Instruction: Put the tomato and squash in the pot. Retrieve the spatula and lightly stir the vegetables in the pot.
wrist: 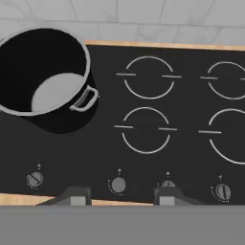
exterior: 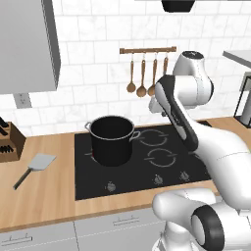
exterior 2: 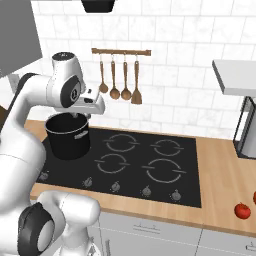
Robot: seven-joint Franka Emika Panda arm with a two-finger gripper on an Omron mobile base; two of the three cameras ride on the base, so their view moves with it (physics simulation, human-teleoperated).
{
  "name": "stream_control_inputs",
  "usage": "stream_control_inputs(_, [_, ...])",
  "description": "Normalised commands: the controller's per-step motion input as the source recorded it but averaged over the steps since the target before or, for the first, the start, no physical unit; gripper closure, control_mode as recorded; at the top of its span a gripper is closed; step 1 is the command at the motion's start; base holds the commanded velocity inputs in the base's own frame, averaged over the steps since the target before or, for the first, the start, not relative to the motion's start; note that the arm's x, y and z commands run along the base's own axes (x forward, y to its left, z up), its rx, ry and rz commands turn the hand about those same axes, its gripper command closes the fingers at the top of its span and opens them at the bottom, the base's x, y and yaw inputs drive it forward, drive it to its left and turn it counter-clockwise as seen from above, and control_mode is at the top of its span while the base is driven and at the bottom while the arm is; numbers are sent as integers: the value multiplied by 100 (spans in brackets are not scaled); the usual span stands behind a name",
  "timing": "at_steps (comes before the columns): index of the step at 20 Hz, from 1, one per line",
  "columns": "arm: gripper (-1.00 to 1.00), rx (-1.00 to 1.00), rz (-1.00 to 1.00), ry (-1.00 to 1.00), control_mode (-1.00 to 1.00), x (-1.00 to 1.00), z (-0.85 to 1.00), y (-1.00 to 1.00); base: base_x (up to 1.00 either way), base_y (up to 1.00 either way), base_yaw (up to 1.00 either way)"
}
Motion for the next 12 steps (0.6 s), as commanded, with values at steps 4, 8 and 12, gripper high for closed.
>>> stream_control_inputs(4, [-100,-2,0,-10,-100,-12,1,0,0,0,0])
stream_control_inputs(8, [-100,-11,-7,-33,-100,-51,5,0,0,0,0])
stream_control_inputs(12, [-100,-6,-15,-33,-100,-70,0,-14,0,0,0])
